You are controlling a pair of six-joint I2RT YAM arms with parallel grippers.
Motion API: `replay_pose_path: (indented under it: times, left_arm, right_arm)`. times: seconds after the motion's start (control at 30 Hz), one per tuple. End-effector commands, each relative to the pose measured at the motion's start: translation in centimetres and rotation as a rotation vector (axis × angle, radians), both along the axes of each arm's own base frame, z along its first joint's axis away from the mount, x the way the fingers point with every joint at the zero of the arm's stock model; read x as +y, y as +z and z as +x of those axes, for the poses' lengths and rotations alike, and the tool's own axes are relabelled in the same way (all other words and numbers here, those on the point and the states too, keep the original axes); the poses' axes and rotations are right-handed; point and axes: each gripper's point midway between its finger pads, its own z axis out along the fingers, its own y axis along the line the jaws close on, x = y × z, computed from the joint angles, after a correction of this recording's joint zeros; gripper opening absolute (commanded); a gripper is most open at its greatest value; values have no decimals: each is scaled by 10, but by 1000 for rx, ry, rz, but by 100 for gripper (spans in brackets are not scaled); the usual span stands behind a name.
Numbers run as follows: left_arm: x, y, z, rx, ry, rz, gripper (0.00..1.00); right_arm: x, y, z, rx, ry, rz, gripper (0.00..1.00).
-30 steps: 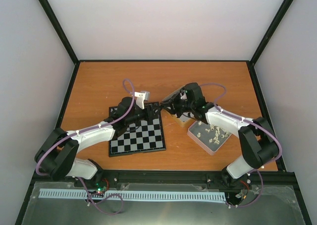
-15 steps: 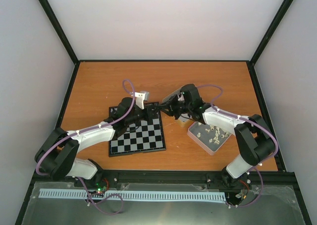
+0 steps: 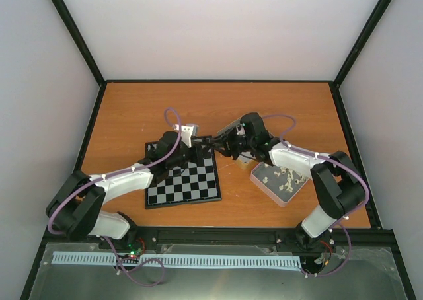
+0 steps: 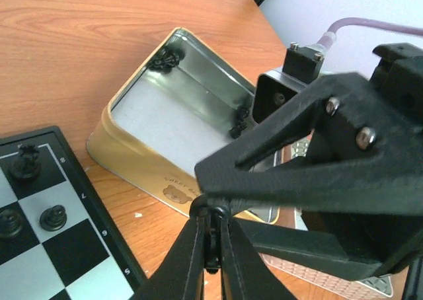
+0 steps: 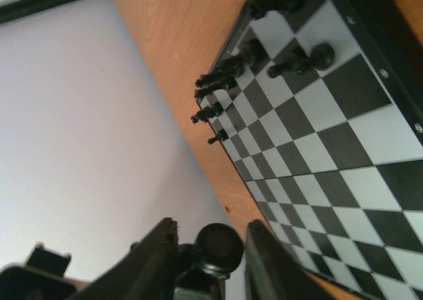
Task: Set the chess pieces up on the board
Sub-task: Place the chess piece on the chessboard.
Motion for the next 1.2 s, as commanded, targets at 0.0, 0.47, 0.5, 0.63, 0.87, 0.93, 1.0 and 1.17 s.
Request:
replay_pose_path:
  times: [0.0, 0.47, 0.5, 0.63, 0.87, 0.93, 1.0, 1.17]
  left_arm:
    - [3, 2, -1, -5, 11, 47, 1]
    - [76, -47, 1, 352, 208, 559, 1]
    - [78, -49, 1, 371, 202, 585, 1]
    - [77, -52, 6, 414, 170, 638, 1]
    - [71, -49, 30, 422, 131, 666, 1]
    - [69, -42, 42, 405, 134, 679, 1]
    - [66, -34, 55, 395, 139, 686, 2]
    - [62, -39, 74, 408, 126, 719, 2]
  right_arm:
    - [6, 12, 5, -85, 21, -4, 45]
    - [-61, -14, 27, -303, 12, -454, 74]
    - [-64, -13, 28, -315, 11, -473, 74]
    - [-74, -7, 29, -356, 2, -529, 74]
    - [-88, 1, 31, -414, -11, -607, 74]
    - [-91, 3, 31, -423, -11, -627, 74]
    - [-93, 5, 31, -432, -14, -638, 74]
    - [-99, 7, 30, -453, -15, -666, 74]
